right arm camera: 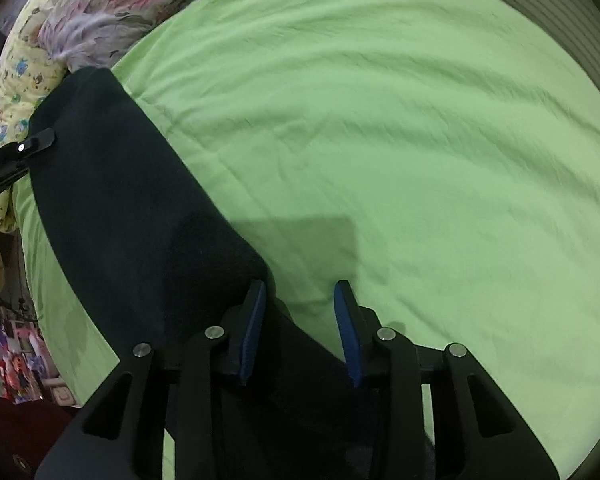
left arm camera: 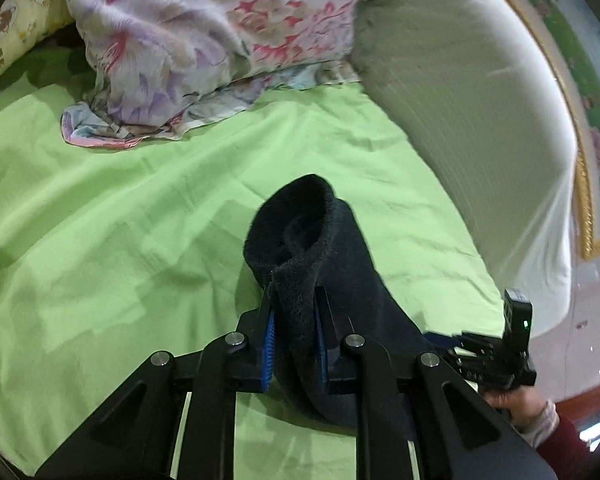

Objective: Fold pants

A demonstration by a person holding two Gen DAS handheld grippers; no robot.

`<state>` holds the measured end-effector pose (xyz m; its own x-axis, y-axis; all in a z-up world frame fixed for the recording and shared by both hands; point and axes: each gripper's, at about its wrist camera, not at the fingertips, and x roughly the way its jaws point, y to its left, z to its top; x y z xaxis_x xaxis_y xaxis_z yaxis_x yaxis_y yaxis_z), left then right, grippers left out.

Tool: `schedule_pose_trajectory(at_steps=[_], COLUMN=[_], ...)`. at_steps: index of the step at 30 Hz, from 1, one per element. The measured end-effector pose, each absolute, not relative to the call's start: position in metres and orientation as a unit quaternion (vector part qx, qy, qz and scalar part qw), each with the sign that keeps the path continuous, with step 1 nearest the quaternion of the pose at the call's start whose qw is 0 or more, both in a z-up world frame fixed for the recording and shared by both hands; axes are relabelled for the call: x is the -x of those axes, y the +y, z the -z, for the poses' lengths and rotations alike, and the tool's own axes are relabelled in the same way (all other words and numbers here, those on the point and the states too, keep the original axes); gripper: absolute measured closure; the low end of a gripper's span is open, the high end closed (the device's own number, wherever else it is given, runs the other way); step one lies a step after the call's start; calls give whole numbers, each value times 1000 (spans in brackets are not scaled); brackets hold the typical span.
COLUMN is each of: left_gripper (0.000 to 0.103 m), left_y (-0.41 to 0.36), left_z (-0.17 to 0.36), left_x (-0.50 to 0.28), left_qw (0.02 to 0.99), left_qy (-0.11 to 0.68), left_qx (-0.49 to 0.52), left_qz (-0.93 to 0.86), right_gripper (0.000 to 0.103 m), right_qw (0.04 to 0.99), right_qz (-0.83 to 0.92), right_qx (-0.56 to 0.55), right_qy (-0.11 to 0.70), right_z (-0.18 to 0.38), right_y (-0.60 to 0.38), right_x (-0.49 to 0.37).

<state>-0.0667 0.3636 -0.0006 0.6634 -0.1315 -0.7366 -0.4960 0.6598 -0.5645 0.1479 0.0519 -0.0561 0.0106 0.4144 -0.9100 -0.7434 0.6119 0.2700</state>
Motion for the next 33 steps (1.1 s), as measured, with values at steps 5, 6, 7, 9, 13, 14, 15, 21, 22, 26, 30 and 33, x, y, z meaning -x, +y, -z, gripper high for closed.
schedule_pose_trajectory(at_steps=[5,6,7,9,13,14,15,21,22,26,30,33], left_gripper=[88,88,88,88,88,88,88,88,88,89,89,89], left_y=[369,370,370,374,378,377,376,379,381,381,381,385], left_z=[8,13,17,28,38,38,38,49,48,13,-18,-8], left_x=[88,91,93,96,100,98,96,84,85,97,106,97], left_qw=[818,815,813,804,798,799,801,797,793,802,824,825], left_qy=[388,390,392,397,403,406,410,423,419,383,353,372], left_qx=[412,415,417,428,432,426,418,409,421,445,433,412], left_qz=[-105,-107,-108,-114,-120,-121,-123,-137,-135,-109,-89,-101], right_gripper=[66,66,66,66,66,66,66,91,93,94,94,94], right_qw=[695,695,693,683,681,679,672,651,656,713,750,751], right_qz=[-459,-458,-453,-452,-465,-470,-479,-474,-469,-453,-439,-426], right_qx=[123,136,145,150,155,157,162,177,172,115,98,118], right_qy=[539,537,541,553,544,542,541,566,566,523,485,490], right_z=[38,39,42,50,49,48,49,62,57,2,-23,0], right_y=[43,42,43,45,59,66,74,104,100,73,59,74], right_x=[-135,-131,-130,-130,-140,-141,-141,-138,-140,-148,-149,-150])
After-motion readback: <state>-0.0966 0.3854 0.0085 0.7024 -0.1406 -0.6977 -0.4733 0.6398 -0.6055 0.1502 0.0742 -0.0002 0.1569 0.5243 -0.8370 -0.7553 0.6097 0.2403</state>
